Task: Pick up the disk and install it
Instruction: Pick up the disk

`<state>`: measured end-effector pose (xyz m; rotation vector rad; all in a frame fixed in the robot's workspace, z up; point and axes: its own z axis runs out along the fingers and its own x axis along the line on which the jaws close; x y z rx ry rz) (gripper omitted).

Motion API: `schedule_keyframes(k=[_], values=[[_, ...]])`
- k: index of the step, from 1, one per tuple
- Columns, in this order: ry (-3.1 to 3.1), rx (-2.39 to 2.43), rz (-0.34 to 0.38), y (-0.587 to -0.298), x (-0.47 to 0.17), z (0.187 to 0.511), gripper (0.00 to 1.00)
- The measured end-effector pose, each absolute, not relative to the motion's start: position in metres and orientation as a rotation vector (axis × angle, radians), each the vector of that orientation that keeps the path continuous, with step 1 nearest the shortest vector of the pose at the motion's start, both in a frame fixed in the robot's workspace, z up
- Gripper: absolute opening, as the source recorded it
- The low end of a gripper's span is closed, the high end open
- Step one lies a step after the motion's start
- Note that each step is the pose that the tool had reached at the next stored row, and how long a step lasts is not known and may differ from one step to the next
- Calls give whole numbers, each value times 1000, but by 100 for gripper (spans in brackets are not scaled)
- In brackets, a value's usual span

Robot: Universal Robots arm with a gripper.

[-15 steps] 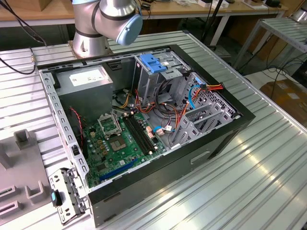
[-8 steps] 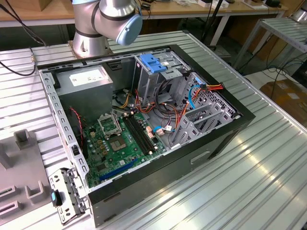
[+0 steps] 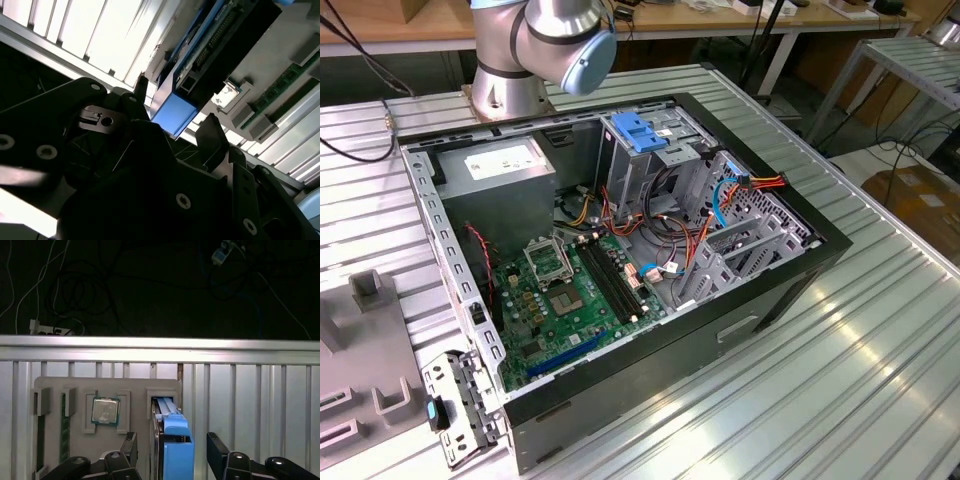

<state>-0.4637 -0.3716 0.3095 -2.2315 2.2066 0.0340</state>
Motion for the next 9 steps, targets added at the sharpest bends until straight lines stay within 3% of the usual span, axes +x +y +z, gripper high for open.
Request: schedule_keyframes(k=[8,9], values=[[2207,-2232,34,-371,-464,298,65],[2207,-2231,34,-371,-464,298,57]])
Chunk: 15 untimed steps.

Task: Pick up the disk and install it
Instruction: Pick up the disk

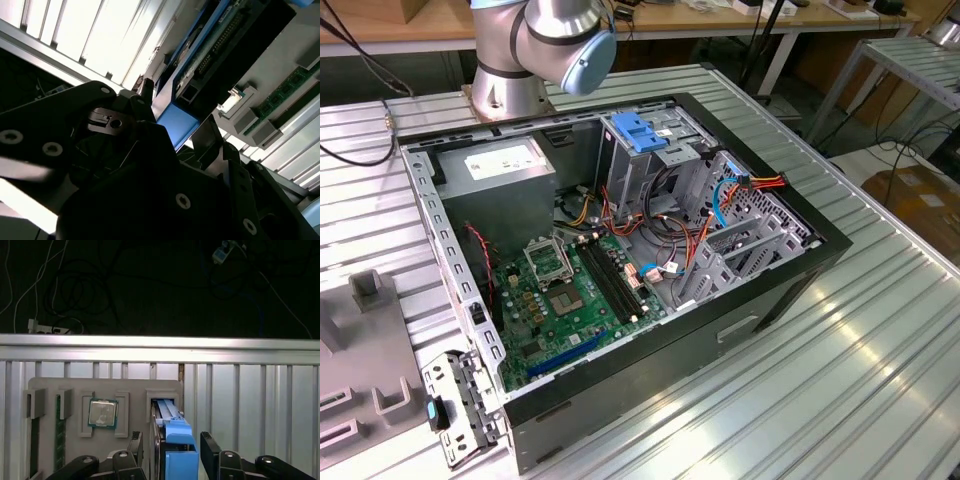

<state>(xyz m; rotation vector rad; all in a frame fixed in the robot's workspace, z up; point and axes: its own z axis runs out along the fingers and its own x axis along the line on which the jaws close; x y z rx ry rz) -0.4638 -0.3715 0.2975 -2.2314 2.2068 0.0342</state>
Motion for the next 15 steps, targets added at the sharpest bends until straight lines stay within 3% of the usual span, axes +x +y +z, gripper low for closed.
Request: schedule_keyframes(k=[9,12,15], values=[[2207,-2231,34,-372,-464,294,56],[2207,-2231,34,-372,-464,294,42],[2207,-2231,34,-372,-464,294,42]])
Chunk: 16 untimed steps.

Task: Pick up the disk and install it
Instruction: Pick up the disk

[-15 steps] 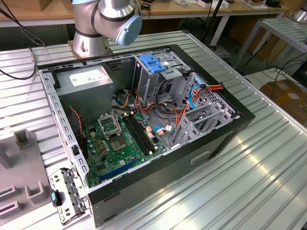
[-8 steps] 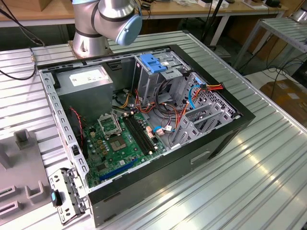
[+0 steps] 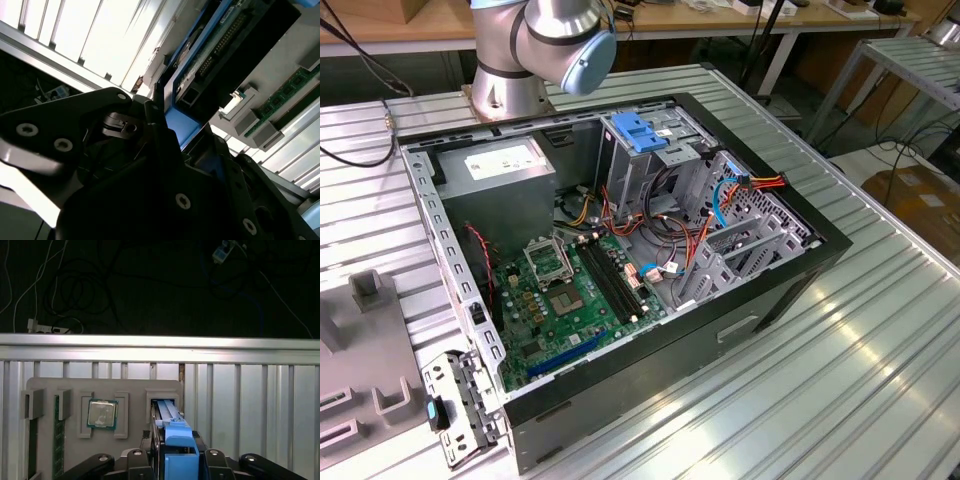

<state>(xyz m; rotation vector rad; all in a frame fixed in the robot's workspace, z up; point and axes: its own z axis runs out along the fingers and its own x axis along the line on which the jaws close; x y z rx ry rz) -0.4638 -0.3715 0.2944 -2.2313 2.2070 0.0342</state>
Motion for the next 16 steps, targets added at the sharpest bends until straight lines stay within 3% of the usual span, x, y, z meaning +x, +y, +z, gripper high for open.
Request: schedule_keyframes(k=[16], values=[[2212,-2226,34,-372,-464,294,42]])
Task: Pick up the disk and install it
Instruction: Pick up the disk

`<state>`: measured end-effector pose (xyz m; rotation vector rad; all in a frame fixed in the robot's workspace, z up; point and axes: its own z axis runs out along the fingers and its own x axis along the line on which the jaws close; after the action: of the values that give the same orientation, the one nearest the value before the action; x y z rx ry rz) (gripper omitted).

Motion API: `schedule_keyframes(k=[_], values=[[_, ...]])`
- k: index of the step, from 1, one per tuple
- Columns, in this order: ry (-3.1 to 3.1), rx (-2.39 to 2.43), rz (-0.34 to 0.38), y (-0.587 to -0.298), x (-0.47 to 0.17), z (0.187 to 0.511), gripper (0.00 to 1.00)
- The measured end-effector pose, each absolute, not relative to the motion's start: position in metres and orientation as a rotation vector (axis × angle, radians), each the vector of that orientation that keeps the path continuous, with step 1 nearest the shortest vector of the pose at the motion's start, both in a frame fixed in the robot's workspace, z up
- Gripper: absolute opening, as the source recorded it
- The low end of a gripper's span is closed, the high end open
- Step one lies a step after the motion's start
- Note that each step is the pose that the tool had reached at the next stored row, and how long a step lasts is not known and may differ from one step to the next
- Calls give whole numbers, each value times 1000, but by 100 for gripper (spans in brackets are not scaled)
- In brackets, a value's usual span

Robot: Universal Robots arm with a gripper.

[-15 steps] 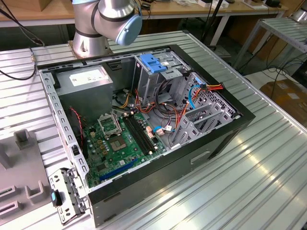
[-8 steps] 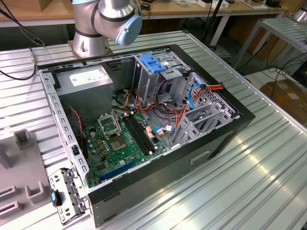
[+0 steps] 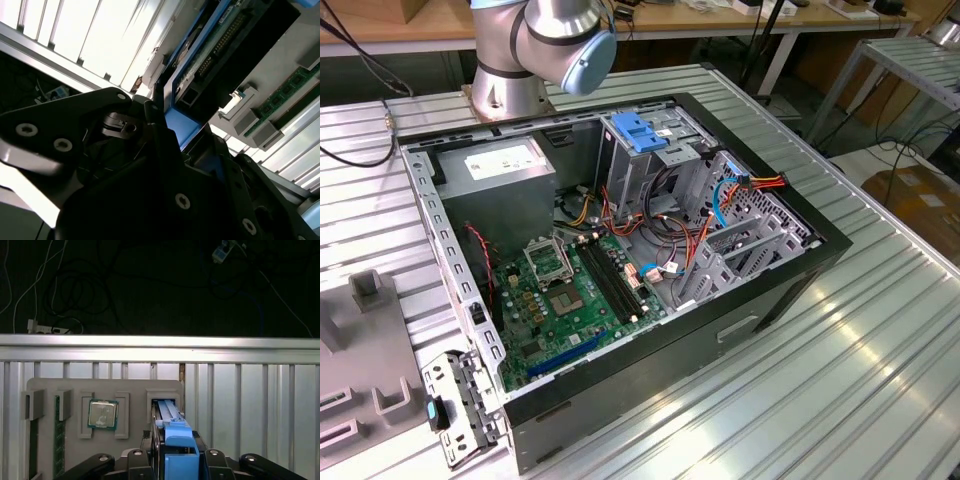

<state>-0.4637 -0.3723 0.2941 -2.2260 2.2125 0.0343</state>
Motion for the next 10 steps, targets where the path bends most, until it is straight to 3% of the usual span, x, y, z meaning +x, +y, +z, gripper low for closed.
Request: schedule_keyframes(k=[3,4,10], values=[[2212,-2226,34,-372,-464,294,42],[2213,-2226,34,-372,-464,294,37],[2212,-2226,34,-372,-464,294,37]])
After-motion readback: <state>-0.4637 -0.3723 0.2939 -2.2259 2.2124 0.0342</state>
